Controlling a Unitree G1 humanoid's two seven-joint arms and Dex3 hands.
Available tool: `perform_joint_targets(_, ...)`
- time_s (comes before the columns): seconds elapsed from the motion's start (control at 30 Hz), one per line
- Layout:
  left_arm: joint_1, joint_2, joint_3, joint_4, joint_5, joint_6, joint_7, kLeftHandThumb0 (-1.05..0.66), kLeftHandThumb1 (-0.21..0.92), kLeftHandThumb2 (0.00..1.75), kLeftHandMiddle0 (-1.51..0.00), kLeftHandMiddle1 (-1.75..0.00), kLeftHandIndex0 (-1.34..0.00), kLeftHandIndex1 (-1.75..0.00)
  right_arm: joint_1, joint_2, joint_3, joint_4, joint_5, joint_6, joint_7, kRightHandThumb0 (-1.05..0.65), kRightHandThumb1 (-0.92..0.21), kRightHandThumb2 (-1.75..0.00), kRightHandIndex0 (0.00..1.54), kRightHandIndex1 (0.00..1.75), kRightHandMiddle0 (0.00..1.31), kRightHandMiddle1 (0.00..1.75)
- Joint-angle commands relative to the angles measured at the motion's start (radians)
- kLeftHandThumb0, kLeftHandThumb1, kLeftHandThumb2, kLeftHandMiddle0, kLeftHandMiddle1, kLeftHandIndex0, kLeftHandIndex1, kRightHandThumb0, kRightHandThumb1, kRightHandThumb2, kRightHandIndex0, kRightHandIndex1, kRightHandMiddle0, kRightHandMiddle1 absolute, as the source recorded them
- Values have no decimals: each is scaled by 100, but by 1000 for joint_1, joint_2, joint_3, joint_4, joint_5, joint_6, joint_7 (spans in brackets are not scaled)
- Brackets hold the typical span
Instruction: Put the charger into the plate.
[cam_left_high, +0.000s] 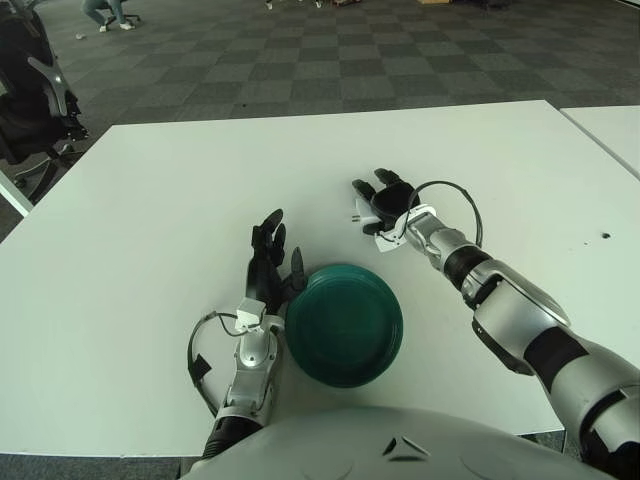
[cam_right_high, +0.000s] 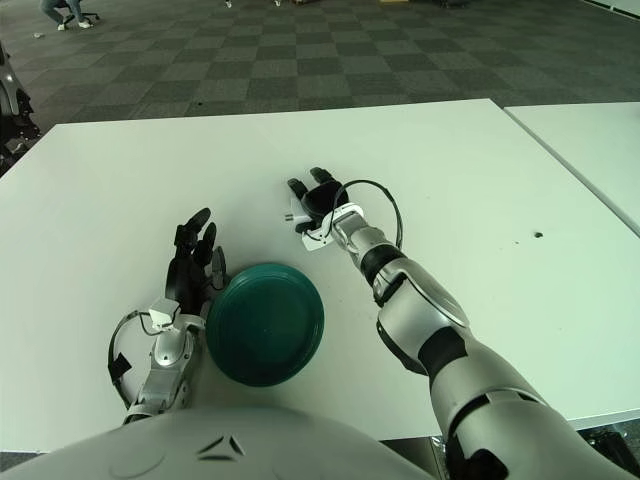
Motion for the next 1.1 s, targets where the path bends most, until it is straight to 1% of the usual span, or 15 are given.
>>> perform_joint_targets(0.0,61,-49,5,132,-31,-16,-15,-83,92,89,-33,-1,0,-76,-33,16,9,54,11,1,12,-105,-92,-96,3,0,0,4)
perform_joint_targets(0.23,65,-48,10,120,-27,-3,-15,-82,92,91,-32,0,0,-71,-62,25,4,108,31,7,62,-105,-92,-90,5,1,0,5)
perform_joint_targets(0.57,61,-56,4,118,-2,-6,10,-82,92,92,-32,0,0,-71,-64,34,6,131,53,3,144,-105,-92,-84,6,1,0,2)
perform_joint_targets(0.67,63,-57,2,113,2,-1,16,-82,92,92,-31,0,0,-71,-68,39,3,137,66,-11,206,-105,-92,-83,5,0,0,1)
perform_joint_targets(0.7,64,-58,1,110,1,1,16,-82,92,92,-31,0,0,-70,-71,39,-1,141,74,-24,241,-105,-92,-83,5,0,0,0)
perform_joint_targets(0.9,70,-66,-3,102,-15,2,10,-82,92,92,-30,0,0,-69,-90,27,5,154,92,-92,408,-104,-92,-76,12,3,2,1)
perform_joint_targets(1.07,78,-72,1,101,-35,-4,2,-80,92,92,-30,0,0,-70,-88,12,35,161,70,-123,460,-101,-92,-71,19,5,5,4)
